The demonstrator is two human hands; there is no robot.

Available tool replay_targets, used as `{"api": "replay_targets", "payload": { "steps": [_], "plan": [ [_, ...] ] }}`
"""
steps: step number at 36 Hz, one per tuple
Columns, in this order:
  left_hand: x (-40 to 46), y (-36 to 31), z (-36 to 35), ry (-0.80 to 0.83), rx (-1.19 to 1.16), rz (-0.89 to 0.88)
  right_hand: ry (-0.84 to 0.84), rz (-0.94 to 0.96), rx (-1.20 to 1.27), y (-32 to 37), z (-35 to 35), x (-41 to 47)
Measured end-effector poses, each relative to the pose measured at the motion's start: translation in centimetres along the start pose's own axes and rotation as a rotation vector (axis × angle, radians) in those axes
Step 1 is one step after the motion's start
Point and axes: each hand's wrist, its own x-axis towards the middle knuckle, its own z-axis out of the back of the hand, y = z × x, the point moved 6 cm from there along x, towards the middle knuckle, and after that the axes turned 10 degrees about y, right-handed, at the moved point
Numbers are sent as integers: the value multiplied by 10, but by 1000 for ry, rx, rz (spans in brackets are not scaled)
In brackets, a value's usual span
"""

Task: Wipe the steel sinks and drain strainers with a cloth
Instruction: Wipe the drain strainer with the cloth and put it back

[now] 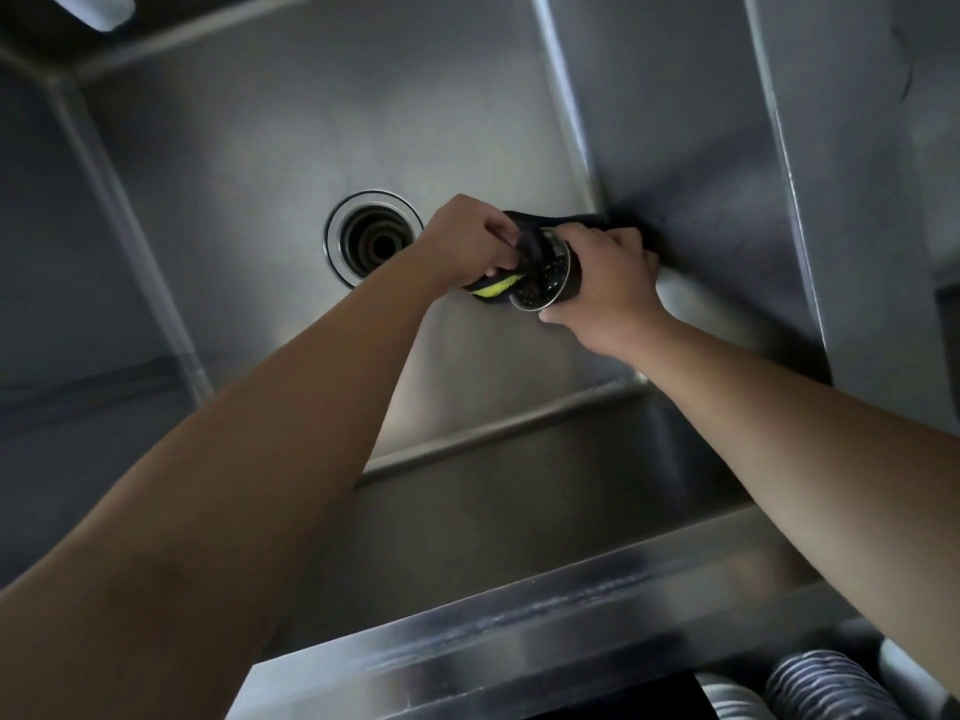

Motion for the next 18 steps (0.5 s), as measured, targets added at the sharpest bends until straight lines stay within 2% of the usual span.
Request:
{"api": "replay_targets", "payload": {
  "steps": [3,6,10,16,18],
  "plan": [
    [-9,8,17,-76,-108,-39,1,23,63,9,4,-2],
    [-20,29,28,-127,-151,1,47,18,106,14,-1,-4],
    [-34,52,29,-74,-297,-12,74,4,101,13,-5,-4],
    [-37,48,24,-131,-364,-63,82,-3,-53,20,-7,6],
    [-37,38,18,-105,-311,-107,71,-8,-56,21,-8,8]
  ]
}}
